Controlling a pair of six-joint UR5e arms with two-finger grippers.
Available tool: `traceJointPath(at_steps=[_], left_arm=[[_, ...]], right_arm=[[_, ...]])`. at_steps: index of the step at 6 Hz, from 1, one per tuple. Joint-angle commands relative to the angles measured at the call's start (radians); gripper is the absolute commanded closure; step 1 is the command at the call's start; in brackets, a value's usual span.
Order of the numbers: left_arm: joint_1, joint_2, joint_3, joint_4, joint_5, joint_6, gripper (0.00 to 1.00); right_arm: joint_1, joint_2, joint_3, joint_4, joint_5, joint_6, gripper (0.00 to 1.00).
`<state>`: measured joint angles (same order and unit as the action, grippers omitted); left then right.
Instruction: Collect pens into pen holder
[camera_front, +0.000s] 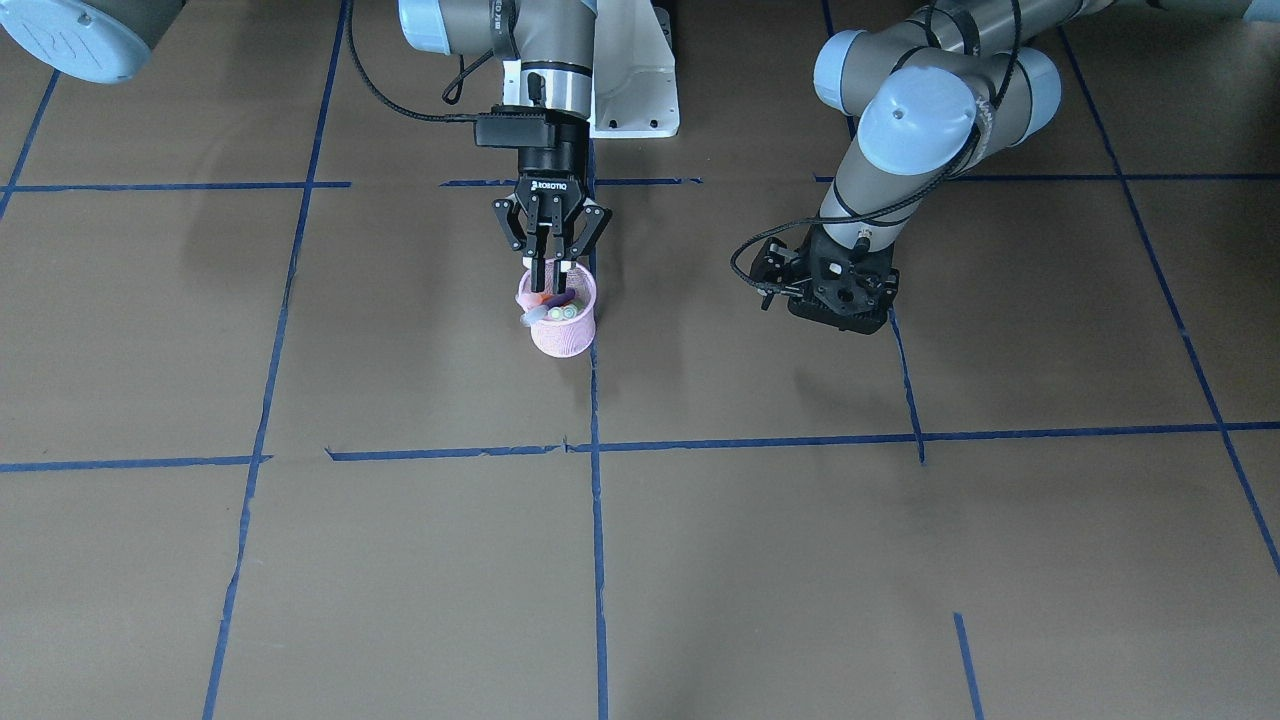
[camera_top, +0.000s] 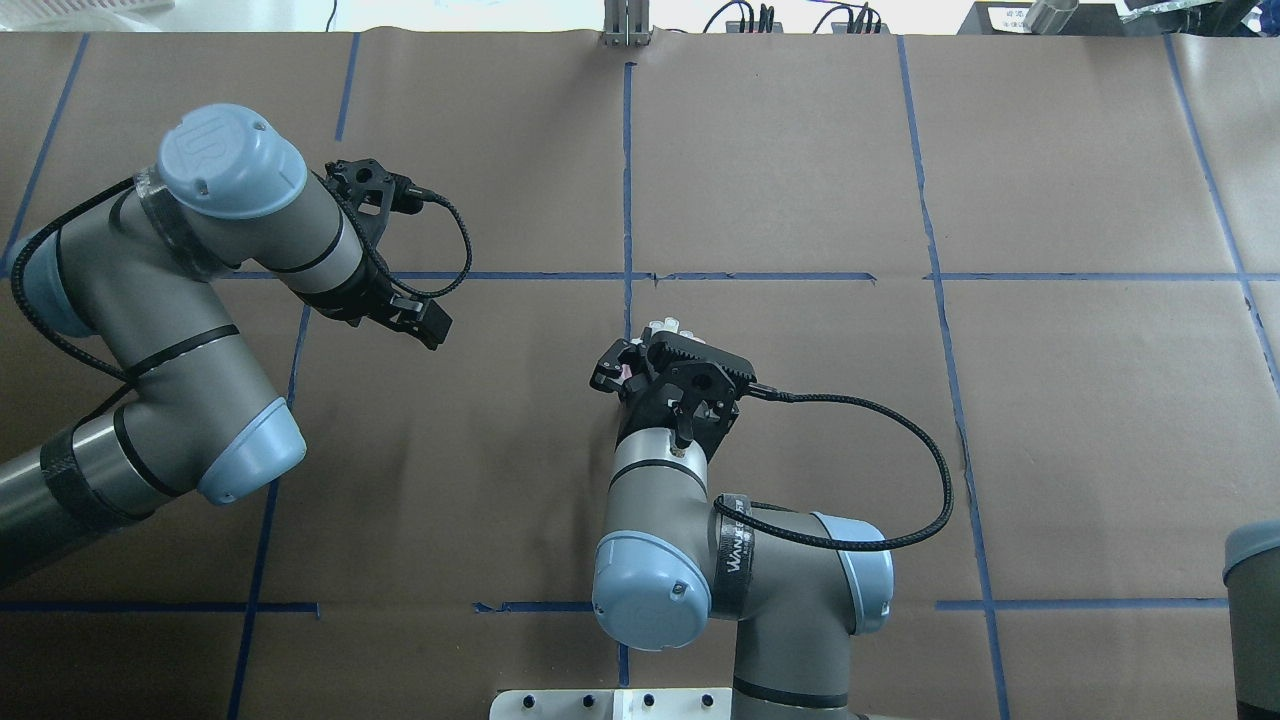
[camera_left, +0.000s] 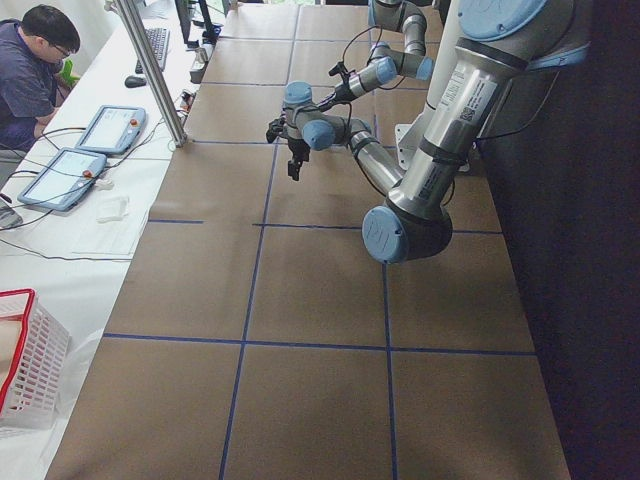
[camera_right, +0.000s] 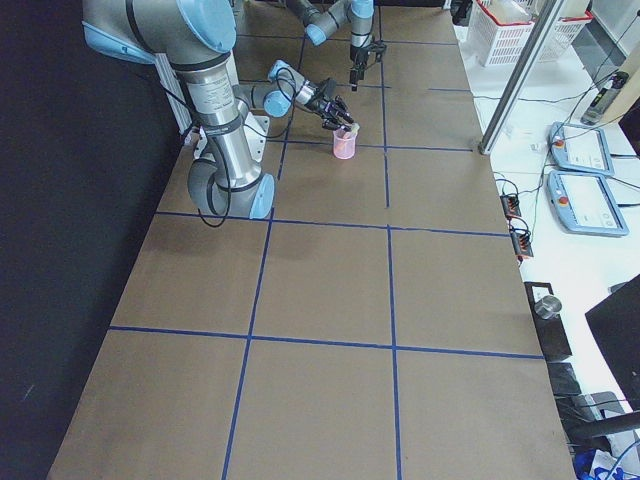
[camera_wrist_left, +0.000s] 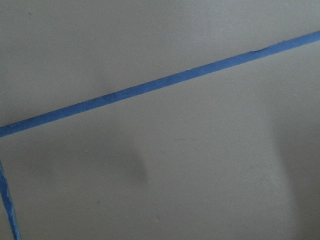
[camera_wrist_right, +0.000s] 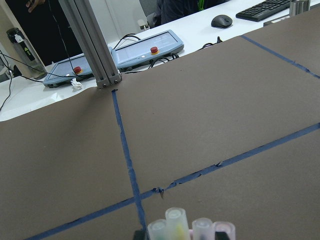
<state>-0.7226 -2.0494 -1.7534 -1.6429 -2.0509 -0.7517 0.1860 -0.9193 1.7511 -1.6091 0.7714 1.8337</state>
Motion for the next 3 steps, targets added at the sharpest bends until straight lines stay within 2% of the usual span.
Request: traceJointPath(at_steps=[1,2,3], left_arm=[[0.0,0.0,0.0,0.0,-0.002,0.0,0.0],[0.0,-0.002,0.0,0.0,-0.002,0.0,0.0],[0.0,-0.002,0.0,0.0,0.0,0.0,0.0]], right_arm=[[0.03,-0.001,0.087,-0.011,0.139,-0.1,0.0],[0.089,-0.003,0.123,-0.012,0.29,-0.155,0.0],[0.169,-0.01,0.143,-0.014,0.501,-0.277,0.0]])
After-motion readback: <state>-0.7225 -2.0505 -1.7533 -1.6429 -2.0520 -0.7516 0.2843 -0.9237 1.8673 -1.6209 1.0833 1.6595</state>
